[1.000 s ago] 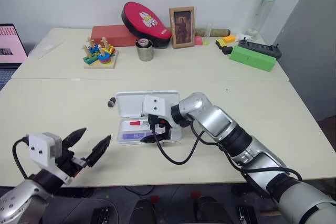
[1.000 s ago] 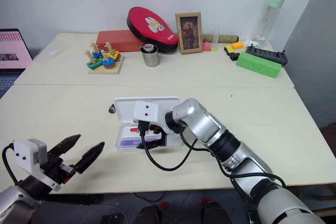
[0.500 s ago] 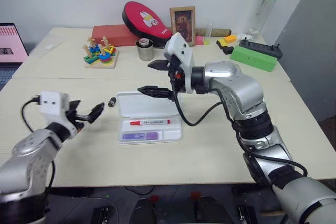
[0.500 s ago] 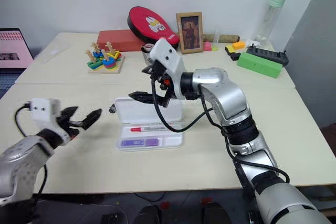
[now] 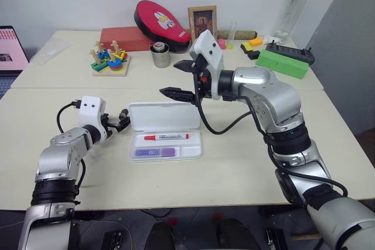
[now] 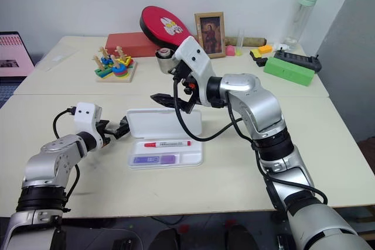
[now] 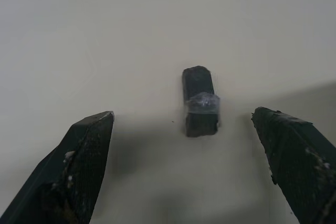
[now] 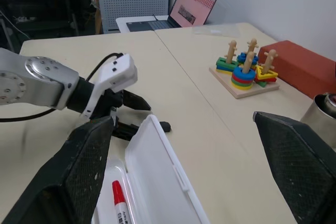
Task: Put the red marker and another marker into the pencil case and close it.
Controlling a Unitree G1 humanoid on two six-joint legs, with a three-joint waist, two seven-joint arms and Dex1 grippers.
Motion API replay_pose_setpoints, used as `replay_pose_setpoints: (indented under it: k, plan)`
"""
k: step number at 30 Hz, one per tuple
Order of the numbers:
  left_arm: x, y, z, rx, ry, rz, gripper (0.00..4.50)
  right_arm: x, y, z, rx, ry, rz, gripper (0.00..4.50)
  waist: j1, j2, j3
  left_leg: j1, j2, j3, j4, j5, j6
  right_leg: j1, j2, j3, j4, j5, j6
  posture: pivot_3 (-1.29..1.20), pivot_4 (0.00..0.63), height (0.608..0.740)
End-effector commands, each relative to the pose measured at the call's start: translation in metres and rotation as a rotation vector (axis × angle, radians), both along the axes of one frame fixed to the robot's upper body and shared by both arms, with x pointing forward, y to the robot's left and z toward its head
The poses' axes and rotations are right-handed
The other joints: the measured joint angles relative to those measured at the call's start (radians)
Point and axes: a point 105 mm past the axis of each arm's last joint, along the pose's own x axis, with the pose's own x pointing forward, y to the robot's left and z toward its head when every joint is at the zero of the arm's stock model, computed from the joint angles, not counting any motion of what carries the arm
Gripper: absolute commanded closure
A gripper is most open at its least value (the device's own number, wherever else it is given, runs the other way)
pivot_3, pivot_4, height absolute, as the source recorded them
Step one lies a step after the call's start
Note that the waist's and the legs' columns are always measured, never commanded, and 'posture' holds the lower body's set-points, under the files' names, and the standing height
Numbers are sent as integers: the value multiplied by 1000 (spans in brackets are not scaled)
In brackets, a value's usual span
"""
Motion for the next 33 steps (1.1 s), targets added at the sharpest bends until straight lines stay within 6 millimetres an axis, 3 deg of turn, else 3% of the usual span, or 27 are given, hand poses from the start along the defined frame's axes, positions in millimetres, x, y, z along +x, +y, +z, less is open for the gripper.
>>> replay_pose_setpoints:
  k: [1,6,9,26,30,33]
  plan:
    - [8,-9,6,11,-34,-33,0,-8,0,23,60,-57,20,12,1,-1,0,0,0,0,0,0,0,0,0,0,0,0,0,0,150,740]
    - [10,-12,5,7,-31,-41,0,-10,1,21,57,-54,31,12,4,-1,0,0,0,0,0,0,0,0,0,0,1,0,0,0,150,740]
    - [12,-15,1,6,-18,-48,445,-10,1,21,59,-54,29,0,5,-1,-1,0,0,0,0,0,0,0,0,0,1,0,0,0,150,740]
    - [16,-16,4,26,-36,-61,3970,-8,0,19,60,-53,25,0,17,-1,-1,0,0,0,1,0,0,0,0,0,1,0,0,0,150,740]
    - [16,-5,21,13,-119,-17,4068,-7,-2,18,58,-57,22,0,17,-1,-1,0,0,0,0,0,0,0,0,-1,1,0,0,0,150,740]
    - [19,-5,93,-58,-419,-12,4068,-10,-11,24,75,-80,37,0,18,-1,-1,0,0,0,0,0,0,0,0,-1,1,0,0,0,150,740]
